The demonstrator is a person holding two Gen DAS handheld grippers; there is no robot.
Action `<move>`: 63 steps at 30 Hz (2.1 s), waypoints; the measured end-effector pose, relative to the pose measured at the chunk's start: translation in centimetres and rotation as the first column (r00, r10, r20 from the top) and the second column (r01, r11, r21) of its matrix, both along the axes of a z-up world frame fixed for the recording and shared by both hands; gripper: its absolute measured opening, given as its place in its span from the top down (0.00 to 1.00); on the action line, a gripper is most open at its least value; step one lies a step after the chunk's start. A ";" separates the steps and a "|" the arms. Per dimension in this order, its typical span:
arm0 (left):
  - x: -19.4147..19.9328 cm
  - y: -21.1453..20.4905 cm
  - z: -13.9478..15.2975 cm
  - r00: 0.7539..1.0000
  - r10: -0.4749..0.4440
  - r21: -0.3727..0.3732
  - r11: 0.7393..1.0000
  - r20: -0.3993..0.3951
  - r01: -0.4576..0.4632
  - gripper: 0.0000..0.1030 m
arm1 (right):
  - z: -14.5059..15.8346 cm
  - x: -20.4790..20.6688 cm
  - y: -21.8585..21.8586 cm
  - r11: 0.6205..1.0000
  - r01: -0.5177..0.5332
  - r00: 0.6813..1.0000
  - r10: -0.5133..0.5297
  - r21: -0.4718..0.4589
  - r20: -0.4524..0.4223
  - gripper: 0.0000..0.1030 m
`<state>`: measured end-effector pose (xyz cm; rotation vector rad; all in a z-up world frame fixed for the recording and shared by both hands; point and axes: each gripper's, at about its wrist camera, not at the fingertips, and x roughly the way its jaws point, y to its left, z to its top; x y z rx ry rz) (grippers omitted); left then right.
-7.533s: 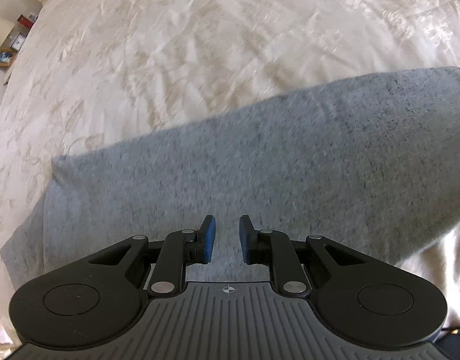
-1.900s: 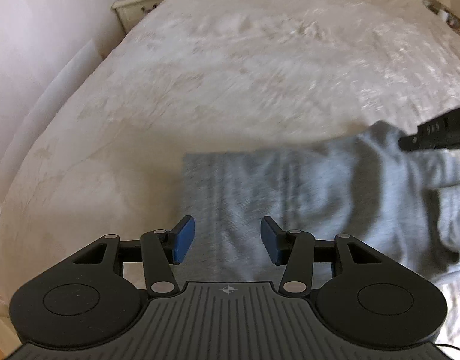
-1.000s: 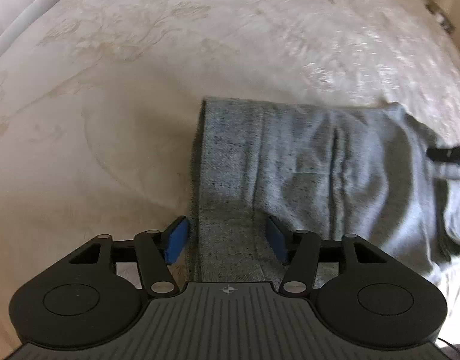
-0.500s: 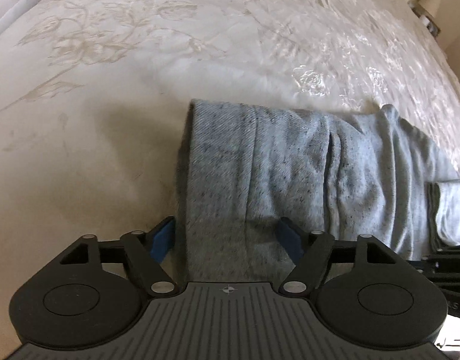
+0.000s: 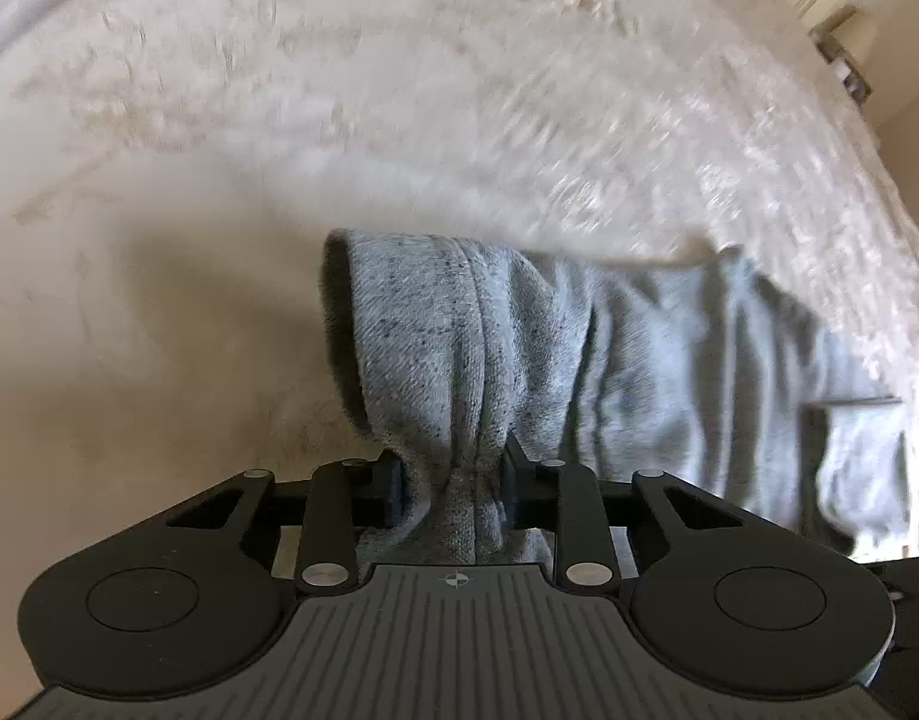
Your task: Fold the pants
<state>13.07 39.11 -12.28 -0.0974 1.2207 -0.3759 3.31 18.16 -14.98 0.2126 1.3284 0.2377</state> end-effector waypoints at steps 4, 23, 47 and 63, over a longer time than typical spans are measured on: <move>-0.9 0.1 3.4 0.999 0.015 -0.041 0.999 0.036 -0.013 0.79 | 1.5 -0.7 -1.4 0.999 0.051 0.998 -0.051 0.001 0.038 0.91; -5.1 -11.2 11.7 0.978 0.070 -0.034 0.997 0.195 -0.064 0.84 | 1.8 -4.4 -10.2 0.981 0.140 0.986 -0.151 0.131 0.077 0.90; -12.3 -34.7 5.6 0.940 -0.200 0.239 0.962 0.275 0.135 0.79 | 0.1 -9.3 -34.3 0.923 0.371 0.921 -0.380 0.099 0.087 0.38; -9.0 -26.3 -2.5 0.992 -0.127 0.372 0.921 0.003 0.117 0.79 | -2.9 -2.5 -28.7 0.929 0.327 0.942 -0.334 0.173 0.017 0.10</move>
